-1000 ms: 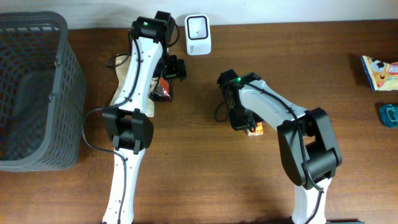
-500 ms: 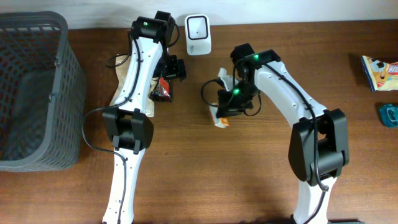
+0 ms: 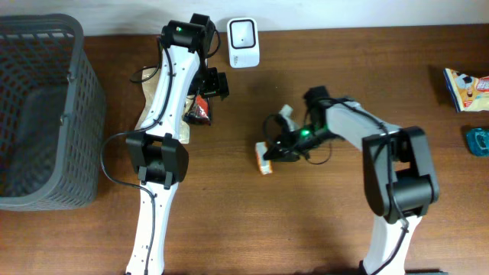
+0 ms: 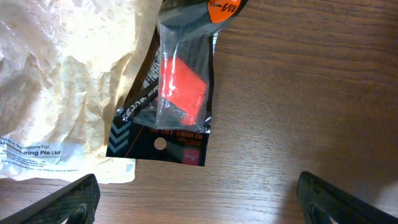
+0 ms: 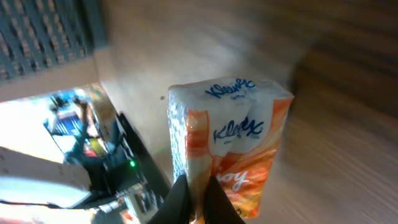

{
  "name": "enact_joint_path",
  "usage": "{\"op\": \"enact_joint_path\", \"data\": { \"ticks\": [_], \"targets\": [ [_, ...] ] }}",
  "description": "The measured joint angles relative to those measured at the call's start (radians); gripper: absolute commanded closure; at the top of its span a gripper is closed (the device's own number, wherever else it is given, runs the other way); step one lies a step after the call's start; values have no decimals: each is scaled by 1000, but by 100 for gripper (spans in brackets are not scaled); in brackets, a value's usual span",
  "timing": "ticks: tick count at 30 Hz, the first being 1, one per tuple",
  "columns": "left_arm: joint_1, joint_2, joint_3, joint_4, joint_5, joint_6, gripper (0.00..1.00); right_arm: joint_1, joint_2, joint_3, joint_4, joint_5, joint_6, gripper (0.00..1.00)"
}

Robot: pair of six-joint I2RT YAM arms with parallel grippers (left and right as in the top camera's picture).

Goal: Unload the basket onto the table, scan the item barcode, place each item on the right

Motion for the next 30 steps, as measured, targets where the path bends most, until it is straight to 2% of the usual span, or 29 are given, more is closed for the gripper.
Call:
{"op": "enact_joint_path", "data": {
  "ticks": [2,6,9,16,20,21,24,30],
  "targets": [
    [0,0,0,0,0,0,1,-60,0,-10,1,1,10,80],
    [0,0,0,0,0,0,1,-142,0,-34,-4,37,16,80],
    [0,0,0,0,0,0,1,-176,0,-53,-32,124,21,84],
    [0,0,0,0,0,0,1,-240,0,-37,-142,328,49,83],
    [0,0,0,0,0,0,1,-262,0,58,-303,395,20,75],
    [0,0,0,0,0,0,1,-257,0,90,-340,401,13,64],
    [0,0,0,0,0,0,1,-219,-1,138,-376,409,-6,46],
    [0,0,0,0,0,0,1,-64,-1,141,-295,411,-2,46]
  ]
}}
